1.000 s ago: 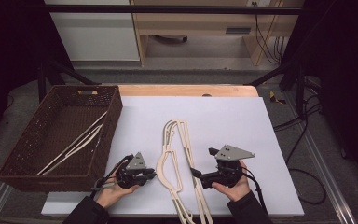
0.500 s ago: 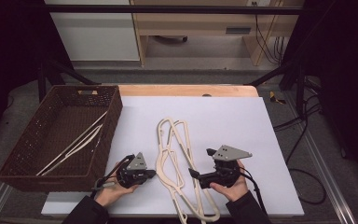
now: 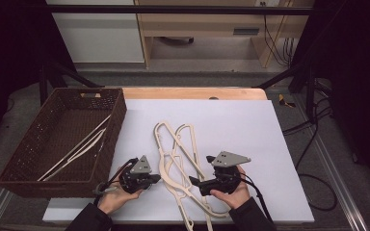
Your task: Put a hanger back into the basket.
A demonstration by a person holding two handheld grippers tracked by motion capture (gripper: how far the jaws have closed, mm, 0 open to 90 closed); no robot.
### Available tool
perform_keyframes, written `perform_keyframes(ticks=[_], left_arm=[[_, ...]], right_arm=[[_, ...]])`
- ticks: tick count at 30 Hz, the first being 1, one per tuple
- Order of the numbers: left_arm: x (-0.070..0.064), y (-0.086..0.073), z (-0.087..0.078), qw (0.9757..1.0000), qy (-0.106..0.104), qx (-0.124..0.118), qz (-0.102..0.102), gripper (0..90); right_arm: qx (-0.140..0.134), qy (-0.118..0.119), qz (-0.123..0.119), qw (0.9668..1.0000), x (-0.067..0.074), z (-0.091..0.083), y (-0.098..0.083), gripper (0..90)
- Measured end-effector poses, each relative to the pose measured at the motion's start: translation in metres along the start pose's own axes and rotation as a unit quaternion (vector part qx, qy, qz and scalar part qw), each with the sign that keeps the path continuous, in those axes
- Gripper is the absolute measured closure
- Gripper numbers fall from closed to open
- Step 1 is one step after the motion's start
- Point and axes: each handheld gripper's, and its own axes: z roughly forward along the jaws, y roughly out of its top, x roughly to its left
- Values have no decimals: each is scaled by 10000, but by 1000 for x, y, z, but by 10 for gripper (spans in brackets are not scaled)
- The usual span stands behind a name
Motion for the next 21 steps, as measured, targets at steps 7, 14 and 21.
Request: perform_keyframes(ticks=[7,14,21], left_arm=[[-6,10,-11,9999,58,54,-144,888],[-14,18,-18,9997,138,85,-207,887],[-16,21,-23,9994,174,72,-275,887]], right_arm=[[192,171,-178,9995,17,23,5,128],[439,123,-378,9982,36,49,7,199],[763,138,-503,9957,47,66,0,304]])
